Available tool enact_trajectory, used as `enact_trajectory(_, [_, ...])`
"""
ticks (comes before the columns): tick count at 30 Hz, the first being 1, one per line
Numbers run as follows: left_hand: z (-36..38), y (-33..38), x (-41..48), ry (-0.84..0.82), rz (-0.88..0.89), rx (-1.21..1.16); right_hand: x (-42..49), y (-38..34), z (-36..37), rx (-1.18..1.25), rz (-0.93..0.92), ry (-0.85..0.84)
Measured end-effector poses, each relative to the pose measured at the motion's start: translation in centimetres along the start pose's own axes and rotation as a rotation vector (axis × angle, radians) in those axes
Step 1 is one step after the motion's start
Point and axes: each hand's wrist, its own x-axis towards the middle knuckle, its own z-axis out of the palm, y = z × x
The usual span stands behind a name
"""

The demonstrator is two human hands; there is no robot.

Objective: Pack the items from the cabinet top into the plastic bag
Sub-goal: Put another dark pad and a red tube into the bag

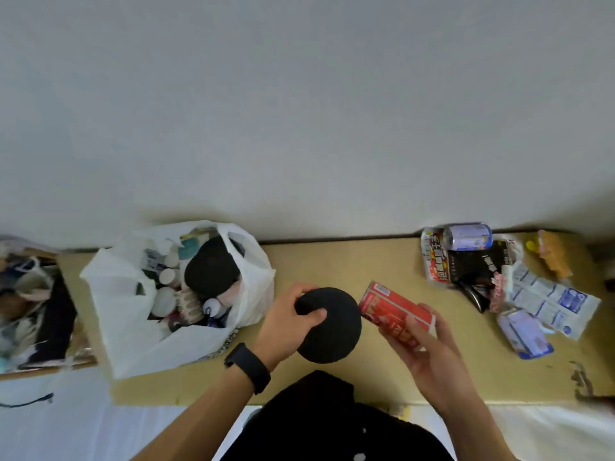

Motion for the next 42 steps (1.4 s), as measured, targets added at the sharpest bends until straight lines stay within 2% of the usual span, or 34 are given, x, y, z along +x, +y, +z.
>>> enact_trajectory(4, [-7.0, -1.8, -3.6, 0.176, 0.064, -0.029, -2.3, 3.4, 3.9, 0.004, 0.115, -0.07])
enact_trajectory(7, [-12.7, -3.7, -5.7, 0.34, 0.07, -0.05, -3.0, 4.5, 6.6, -0.077, 0.102, -0.168])
enact_trajectory(11, [-18.6, -6.7, -5.4, 0.547, -0.03, -0.06, -4.2, 5.1, 9.9, -0.19, 0.038, -0.292])
enact_trajectory(13, [-20.0, -7.4, -4.1, 0.588, -0.061, -0.039, -5.2, 5.4, 11.5, -0.251, 0.004, -0.335])
enact_trajectory(16, [-20.1, -7.5, -1.6, 0.554, -0.017, 0.057, -6.9, 6.7, 13.5, -0.335, -0.033, -0.356])
enact_trajectory(18, [-19.5, -8.0, 0.3, 0.44, 0.062, 0.264, -8.0, 7.9, 14.6, -0.393, -0.05, -0.369])
enact_trajectory(20, [-19.5, -9.1, 1.5, 0.36, 0.078, 0.688, -9.0, 9.2, 15.8, -0.442, -0.071, -0.377])
enact_trajectory(22, [-20.7, -10.8, 1.8, 0.415, 0.166, 1.075, -9.8, 10.4, 17.0, -0.511, -0.104, -0.391])
enact_trajectory(24, [-22.7, -12.3, 1.4, 0.487, 0.198, 1.261, -10.4, 11.5, 18.3, -0.624, -0.15, -0.396])
enact_trajectory(26, [-25.0, -13.3, 0.8, 0.515, 0.105, 1.353, -10.7, 12.6, 19.6, -0.789, -0.24, -0.376])
enact_trajectory(29, [-28.2, -13.9, -0.7, 0.483, -0.066, 1.281, -10.2, 14.2, 22.0, -1.027, -0.385, -0.371])
enact_trajectory(31, [-29.6, -14.4, -2.4, 0.484, -0.089, 1.188, -9.2, 15.3, 23.7, -1.164, -0.463, -0.392])
enact_trajectory(35, [-30.9, -15.6, -5.3, 0.432, -0.079, 0.918, -6.7, 18.0, 27.2, -1.42, -0.6, -0.424])
enact_trajectory(42, [-31.1, -16.7, -7.7, 0.394, 0.104, 0.586, -4.1, 22.4, 31.6, -1.65, -0.623, -0.516])
